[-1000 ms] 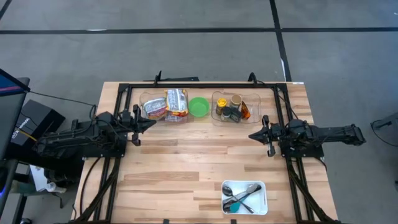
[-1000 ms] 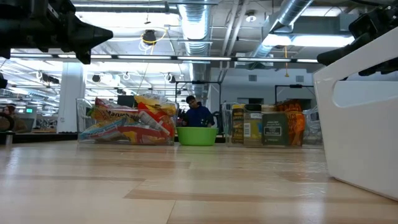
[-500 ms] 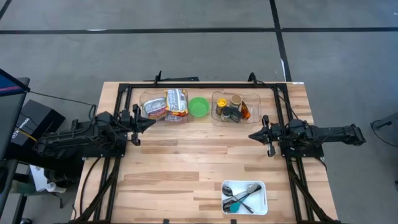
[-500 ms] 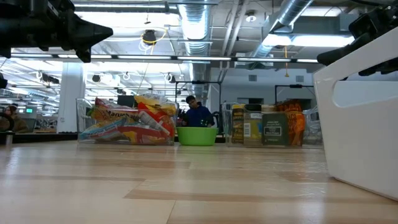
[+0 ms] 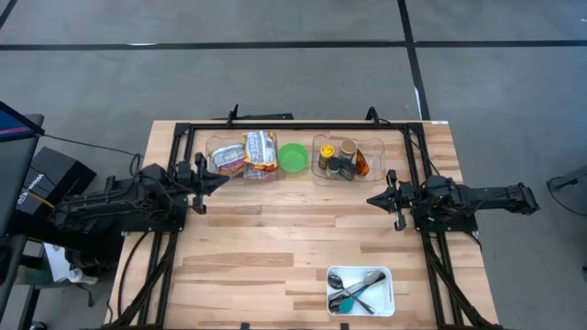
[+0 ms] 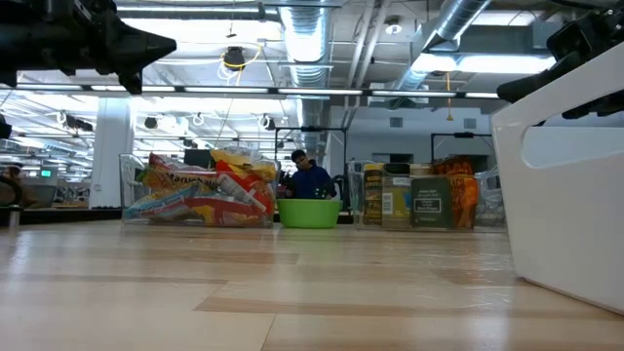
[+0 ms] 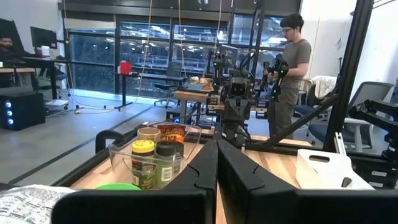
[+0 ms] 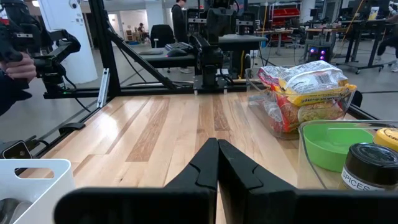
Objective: Pick & Place Food Item
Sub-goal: Return to Home Position
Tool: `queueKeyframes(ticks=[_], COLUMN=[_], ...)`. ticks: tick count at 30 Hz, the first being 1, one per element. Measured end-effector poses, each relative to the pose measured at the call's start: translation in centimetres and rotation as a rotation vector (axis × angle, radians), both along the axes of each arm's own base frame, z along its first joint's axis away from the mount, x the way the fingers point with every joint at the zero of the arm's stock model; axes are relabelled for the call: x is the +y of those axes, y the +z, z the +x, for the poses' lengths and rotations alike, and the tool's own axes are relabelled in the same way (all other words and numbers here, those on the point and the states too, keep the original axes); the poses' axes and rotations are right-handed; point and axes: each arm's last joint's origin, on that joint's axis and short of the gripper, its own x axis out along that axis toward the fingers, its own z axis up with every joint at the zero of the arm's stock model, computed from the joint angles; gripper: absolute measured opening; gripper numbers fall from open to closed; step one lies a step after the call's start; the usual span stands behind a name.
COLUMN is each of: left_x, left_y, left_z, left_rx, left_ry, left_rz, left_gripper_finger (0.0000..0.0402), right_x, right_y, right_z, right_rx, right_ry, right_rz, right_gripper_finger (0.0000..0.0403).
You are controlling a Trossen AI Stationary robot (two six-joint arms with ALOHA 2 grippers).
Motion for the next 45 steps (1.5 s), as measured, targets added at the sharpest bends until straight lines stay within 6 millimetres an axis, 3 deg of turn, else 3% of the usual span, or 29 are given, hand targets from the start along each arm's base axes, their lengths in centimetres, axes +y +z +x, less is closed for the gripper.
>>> queueKeyframes(ticks=[12,17,32,36,45], left_x=[0.1,0.2,0.2,0.2,0.2], left_y=[0.1,-1.2,-1.7,-3.2,-3.1], left_z=[-0.1,0.1,0.2,0.3,0.3], left_rx=[0.041,0.056,0.048,0.044,0.035], left_ry=[0.013,0.013,0.012,0.012,-0.005], left_rz=[-0.009,-0.018,-0.018,-0.018,-0.031], left_gripper_finger=[0.0,0.0,0.0,0.0,0.0], right_x=[0.0,0.0,0.0,0.0,0.0], right_y=[0.0,0.0,0.0,0.0,0.0], right_z=[0.0,0.0,0.0,0.0,0.0], right_rx=[0.0,0.0,0.0,0.0,0.0], right_ry=[0.0,0.0,0.0,0.0,0.0], right_rz=[0.0,0.0,0.0,0.0,0.0], right_gripper_finger=[0.0,0.0,0.0,0.0,0.0])
